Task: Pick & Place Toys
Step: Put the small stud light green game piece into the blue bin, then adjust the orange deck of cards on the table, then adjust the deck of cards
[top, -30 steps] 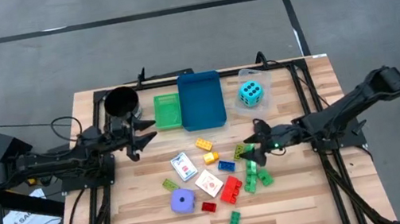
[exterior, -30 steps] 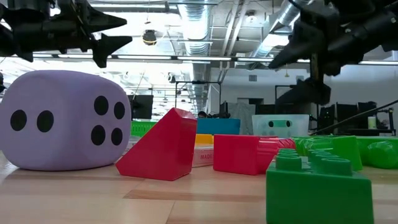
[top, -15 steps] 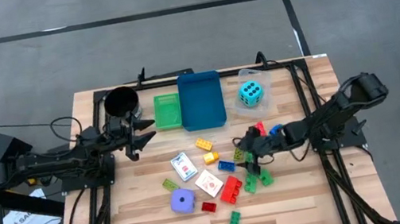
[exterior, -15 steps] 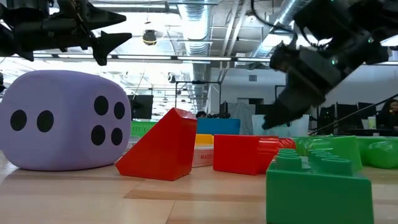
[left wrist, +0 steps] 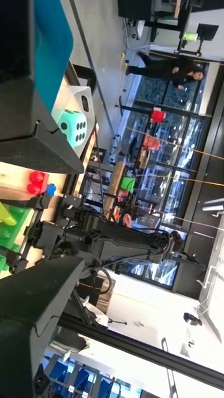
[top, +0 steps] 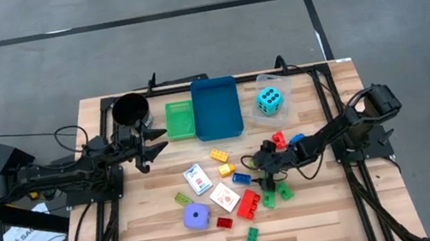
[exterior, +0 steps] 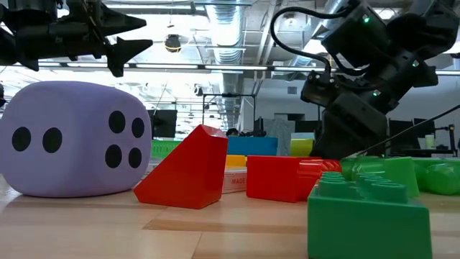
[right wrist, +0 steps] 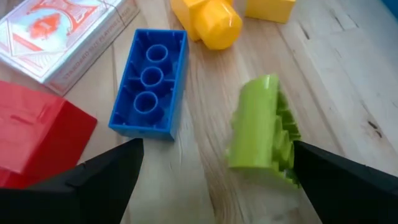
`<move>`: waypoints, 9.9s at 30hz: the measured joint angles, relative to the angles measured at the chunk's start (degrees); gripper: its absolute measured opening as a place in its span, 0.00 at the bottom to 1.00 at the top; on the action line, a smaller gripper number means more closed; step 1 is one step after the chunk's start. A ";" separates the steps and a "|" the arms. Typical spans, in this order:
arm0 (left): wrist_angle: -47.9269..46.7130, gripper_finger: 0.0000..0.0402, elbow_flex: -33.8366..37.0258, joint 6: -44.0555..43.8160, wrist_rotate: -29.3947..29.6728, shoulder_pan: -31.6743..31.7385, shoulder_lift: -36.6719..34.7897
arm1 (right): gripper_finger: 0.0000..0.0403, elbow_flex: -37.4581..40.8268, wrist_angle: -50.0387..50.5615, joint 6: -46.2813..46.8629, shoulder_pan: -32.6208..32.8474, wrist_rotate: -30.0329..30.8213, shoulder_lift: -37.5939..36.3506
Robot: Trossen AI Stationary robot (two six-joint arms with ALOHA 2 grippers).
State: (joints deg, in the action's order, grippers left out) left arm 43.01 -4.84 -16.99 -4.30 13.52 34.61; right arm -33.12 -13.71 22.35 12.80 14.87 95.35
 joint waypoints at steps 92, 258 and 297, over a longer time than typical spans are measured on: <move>-2.19 0.48 -1.25 10.97 51.87 -3.19 5.03 | 0.70 -23.58 -5.06 -21.58 -21.21 6.56 4.18; -33.12 0.00 -6.99 -2.59 -4.51 6.97 -5.75 | 0.70 -23.52 8.99 -10.27 0.58 24.66 -0.28; -8.38 0.20 -6.93 -1.66 -9.29 -5.14 15.28 | 0.70 -23.56 7.65 -1.70 -0.18 -11.87 3.37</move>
State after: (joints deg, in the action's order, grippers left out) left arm 34.62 -11.77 -18.65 -13.58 8.38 49.89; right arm -56.69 -6.07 20.65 12.62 3.01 98.72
